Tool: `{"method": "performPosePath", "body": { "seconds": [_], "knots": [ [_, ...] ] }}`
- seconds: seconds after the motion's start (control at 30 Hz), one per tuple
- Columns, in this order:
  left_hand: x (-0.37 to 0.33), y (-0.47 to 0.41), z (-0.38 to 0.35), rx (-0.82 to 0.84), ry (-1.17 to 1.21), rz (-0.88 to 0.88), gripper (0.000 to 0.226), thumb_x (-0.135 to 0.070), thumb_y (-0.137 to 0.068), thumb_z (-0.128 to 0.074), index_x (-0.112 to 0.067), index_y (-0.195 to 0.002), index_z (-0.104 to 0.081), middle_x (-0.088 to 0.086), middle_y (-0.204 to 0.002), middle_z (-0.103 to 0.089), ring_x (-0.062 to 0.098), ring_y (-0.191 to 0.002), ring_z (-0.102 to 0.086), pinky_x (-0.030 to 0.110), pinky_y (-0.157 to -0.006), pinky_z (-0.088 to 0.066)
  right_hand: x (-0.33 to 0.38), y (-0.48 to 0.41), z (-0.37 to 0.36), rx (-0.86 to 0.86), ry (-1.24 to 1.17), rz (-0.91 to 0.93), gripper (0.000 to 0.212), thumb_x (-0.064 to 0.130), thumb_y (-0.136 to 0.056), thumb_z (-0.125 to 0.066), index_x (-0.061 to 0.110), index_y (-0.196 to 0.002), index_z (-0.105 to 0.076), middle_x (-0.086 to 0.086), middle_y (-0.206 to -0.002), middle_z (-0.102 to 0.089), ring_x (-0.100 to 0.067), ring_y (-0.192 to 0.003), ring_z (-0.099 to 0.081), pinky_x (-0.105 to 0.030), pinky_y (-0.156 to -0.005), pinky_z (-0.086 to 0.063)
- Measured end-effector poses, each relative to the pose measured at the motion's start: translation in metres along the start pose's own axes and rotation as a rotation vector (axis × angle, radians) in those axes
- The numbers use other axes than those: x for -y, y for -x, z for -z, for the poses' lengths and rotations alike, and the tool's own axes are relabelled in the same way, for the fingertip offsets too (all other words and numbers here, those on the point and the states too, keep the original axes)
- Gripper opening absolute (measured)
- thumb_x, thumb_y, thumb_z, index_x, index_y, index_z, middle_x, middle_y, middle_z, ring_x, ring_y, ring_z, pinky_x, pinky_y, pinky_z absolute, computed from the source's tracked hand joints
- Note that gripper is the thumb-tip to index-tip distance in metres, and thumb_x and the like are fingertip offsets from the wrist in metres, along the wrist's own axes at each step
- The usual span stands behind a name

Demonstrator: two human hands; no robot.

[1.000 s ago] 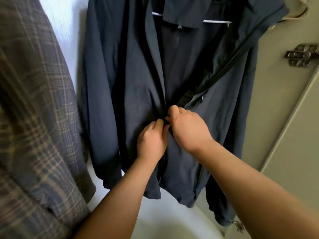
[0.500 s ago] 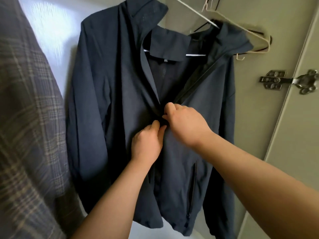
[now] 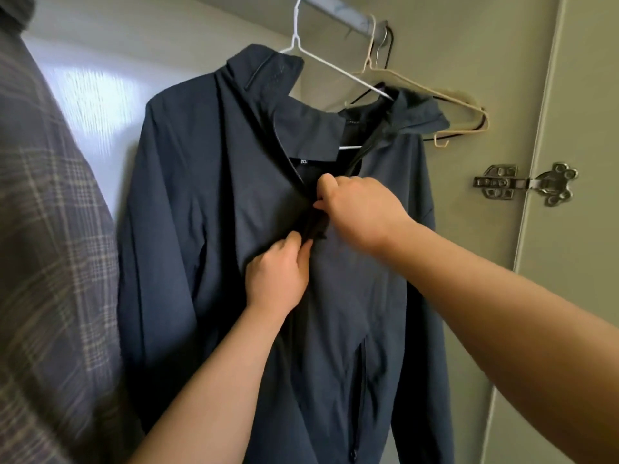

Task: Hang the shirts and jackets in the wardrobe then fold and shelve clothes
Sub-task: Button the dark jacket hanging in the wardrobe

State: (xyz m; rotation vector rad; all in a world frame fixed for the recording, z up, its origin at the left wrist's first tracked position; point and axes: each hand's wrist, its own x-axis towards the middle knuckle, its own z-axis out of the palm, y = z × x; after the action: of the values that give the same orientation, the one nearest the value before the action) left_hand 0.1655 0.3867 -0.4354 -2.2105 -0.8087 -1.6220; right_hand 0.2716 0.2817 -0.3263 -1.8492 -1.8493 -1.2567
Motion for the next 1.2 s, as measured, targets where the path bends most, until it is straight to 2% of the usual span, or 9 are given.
{"method": "performPosePath", "body": {
  "seconds": [0.13, 0.23, 0.43, 0.6, 0.7, 0.77, 0.87, 0.97, 1.2],
  "knots": [
    [0.006, -0.002, 0.000, -0.017, -0.014, -0.008, 0.036, -0.038, -0.096, -0.046, -0.012, -0.073, -0.050, 0.009, -0.059, -0.059, 0.038, -0.045, -0.055, 0.030, -0.040, -0.030, -0.009, -0.013, 0.012, -0.058, 0.034, 0.012, 0.021, 0.032, -0.107, -0.036, 0.017, -0.093, -0.032, -0.010, -0.096, -0.063, -0.036, -0.084, -0.060, -0.039, -0.066, -0.028],
    [0.011, -0.003, 0.003, -0.025, -0.015, -0.019, 0.036, -0.036, -0.098, -0.049, -0.013, -0.071, -0.046, 0.007, -0.058, -0.057, 0.037, -0.046, -0.053, 0.028, -0.045, -0.025, -0.020, -0.026, 0.023, -0.093, 0.040, -0.008, 0.021, 0.033, -0.106, -0.038, 0.014, -0.096, -0.039, -0.015, -0.099, -0.064, -0.039, -0.088, -0.059, -0.039, -0.066, -0.028],
    [0.008, -0.014, 0.010, 0.093, 0.048, 0.098, 0.033, -0.041, -0.098, -0.051, -0.018, -0.077, -0.040, 0.011, -0.068, -0.065, 0.040, -0.060, -0.061, 0.033, -0.051, -0.032, -0.019, -0.042, 0.030, -0.143, 0.060, -0.009, 0.017, 0.028, -0.106, -0.037, 0.013, -0.100, -0.041, -0.016, -0.101, -0.063, -0.040, -0.088, -0.060, -0.041, -0.066, -0.030],
    [-0.005, -0.057, 0.024, -0.025, 0.092, 0.082, 0.042, -0.062, -0.094, -0.031, -0.022, -0.092, -0.043, 0.009, -0.082, -0.069, 0.041, -0.071, -0.064, 0.039, -0.057, -0.042, -0.018, -0.047, 0.023, -0.160, -0.023, -0.029, 0.019, 0.028, -0.106, -0.036, 0.016, -0.093, -0.032, -0.014, -0.096, -0.061, -0.039, -0.084, -0.058, -0.041, -0.064, -0.031],
    [-0.009, -0.079, 0.025, 0.006, 0.016, 0.028, 0.043, -0.054, -0.097, -0.029, -0.016, -0.102, -0.047, 0.013, -0.088, -0.070, 0.045, -0.077, -0.065, 0.042, -0.060, -0.044, -0.015, -0.052, 0.023, -0.143, -0.019, -0.011, 0.019, 0.026, -0.105, -0.039, 0.016, -0.091, -0.031, -0.013, -0.094, -0.061, -0.038, -0.083, -0.058, -0.040, -0.063, -0.031],
    [-0.006, -0.083, 0.022, 0.029, -0.004, 0.003, 0.035, -0.045, -0.101, -0.037, -0.013, -0.103, -0.050, 0.016, -0.085, -0.070, 0.047, -0.075, -0.065, 0.041, -0.058, -0.039, -0.017, -0.056, 0.026, -0.125, 0.024, 0.032, 0.015, 0.025, -0.104, -0.040, 0.016, -0.093, -0.034, -0.013, -0.096, -0.063, -0.038, -0.086, -0.060, -0.040, -0.064, -0.031],
    [-0.003, -0.085, 0.020, 0.012, 0.022, 0.024, 0.027, -0.038, -0.101, -0.048, -0.013, -0.093, -0.053, 0.019, -0.073, -0.067, 0.048, -0.065, -0.062, 0.038, -0.054, -0.034, -0.026, -0.062, 0.034, -0.085, 0.110, 0.090, 0.020, 0.030, -0.105, -0.038, 0.011, -0.104, -0.044, -0.014, -0.103, -0.064, -0.039, -0.093, -0.061, -0.040, -0.066, -0.032],
    [-0.004, -0.089, 0.022, -0.010, 0.027, 0.036, 0.025, -0.035, -0.098, -0.054, -0.016, -0.083, -0.050, 0.020, -0.064, -0.063, 0.047, -0.056, -0.060, 0.035, -0.051, -0.032, -0.036, -0.070, 0.045, -0.058, 0.128, 0.090, 0.023, 0.032, -0.106, -0.038, 0.009, -0.108, -0.045, -0.015, -0.108, -0.064, -0.040, -0.097, -0.061, -0.040, -0.067, -0.033],
    [-0.002, -0.094, 0.029, -0.028, 0.013, 0.069, 0.024, -0.032, -0.096, -0.058, -0.015, -0.080, -0.052, 0.020, -0.061, -0.061, 0.046, -0.055, -0.059, 0.036, -0.051, -0.033, -0.050, -0.090, 0.070, 0.036, 0.065, 0.032, 0.023, 0.033, -0.104, -0.044, 0.012, -0.097, -0.037, -0.017, -0.099, -0.064, -0.039, -0.090, -0.060, -0.040, -0.065, -0.031]
  ]
}}
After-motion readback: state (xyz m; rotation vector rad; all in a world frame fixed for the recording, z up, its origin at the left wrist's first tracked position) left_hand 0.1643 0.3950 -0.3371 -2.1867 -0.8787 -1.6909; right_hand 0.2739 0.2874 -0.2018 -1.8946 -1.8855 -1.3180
